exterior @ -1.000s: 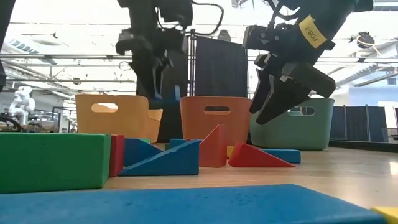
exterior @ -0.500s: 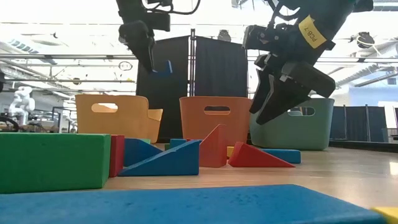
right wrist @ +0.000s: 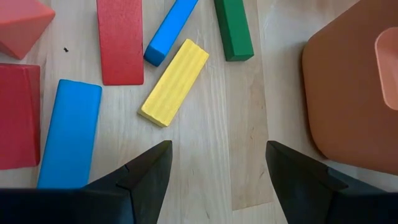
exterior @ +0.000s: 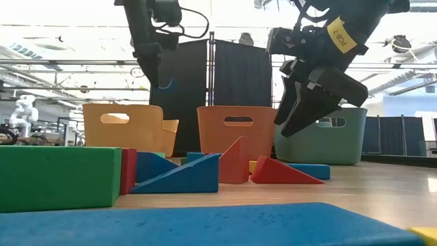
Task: Sort blocks by size
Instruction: Put the blue arch block into the yellow bin
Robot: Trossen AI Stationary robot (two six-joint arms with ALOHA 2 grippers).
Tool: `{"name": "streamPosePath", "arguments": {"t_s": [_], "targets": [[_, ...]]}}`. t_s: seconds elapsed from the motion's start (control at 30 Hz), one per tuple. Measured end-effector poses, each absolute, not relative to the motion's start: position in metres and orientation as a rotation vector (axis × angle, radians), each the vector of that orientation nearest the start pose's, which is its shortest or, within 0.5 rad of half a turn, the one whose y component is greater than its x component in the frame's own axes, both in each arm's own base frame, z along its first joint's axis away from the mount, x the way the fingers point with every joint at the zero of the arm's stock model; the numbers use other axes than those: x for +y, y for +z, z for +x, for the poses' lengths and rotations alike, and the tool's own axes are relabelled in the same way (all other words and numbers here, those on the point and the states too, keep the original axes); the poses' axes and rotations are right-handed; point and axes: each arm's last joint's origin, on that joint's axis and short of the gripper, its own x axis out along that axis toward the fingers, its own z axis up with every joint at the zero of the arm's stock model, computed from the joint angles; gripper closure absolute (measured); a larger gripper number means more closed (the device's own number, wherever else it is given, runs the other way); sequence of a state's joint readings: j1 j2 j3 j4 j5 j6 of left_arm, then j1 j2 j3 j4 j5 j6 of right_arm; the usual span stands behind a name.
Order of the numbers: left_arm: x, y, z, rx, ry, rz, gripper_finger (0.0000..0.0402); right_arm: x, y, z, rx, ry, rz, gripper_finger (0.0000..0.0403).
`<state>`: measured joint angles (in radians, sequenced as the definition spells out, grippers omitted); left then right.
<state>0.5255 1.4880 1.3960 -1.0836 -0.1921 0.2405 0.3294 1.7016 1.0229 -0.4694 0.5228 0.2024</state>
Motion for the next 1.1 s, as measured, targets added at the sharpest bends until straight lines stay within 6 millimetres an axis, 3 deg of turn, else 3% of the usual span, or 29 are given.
{"name": "streamPosePath", "arguments": {"t_s": [0.17, 0.5, 0.77, 1.1], "targets": [[0.166, 0.31, 0.232, 1.243, 0.521, -0.066, 0.0265, 0.09, 0.174, 0.308, 1.017, -0.275, -0.292, 0.0156], [0.191, 0.272, 0.212, 1.246, 0.572, -0.172, 0.0265, 0.09, 0.174, 0.308, 1.016, -0.278, -0.286, 0.0156], [0.2, 0.254, 0.2, 1.265, 0.608, -0.216, 0.0265, 0.09, 0.174, 0.308, 1.016, -0.278, -0.285, 0.0156], [0.203, 0.253, 0.198, 1.254, 0.628, -0.215, 0.0265, 0.09, 0.174, 0.308, 1.015, -0.278, -0.285, 0.0156]]}}
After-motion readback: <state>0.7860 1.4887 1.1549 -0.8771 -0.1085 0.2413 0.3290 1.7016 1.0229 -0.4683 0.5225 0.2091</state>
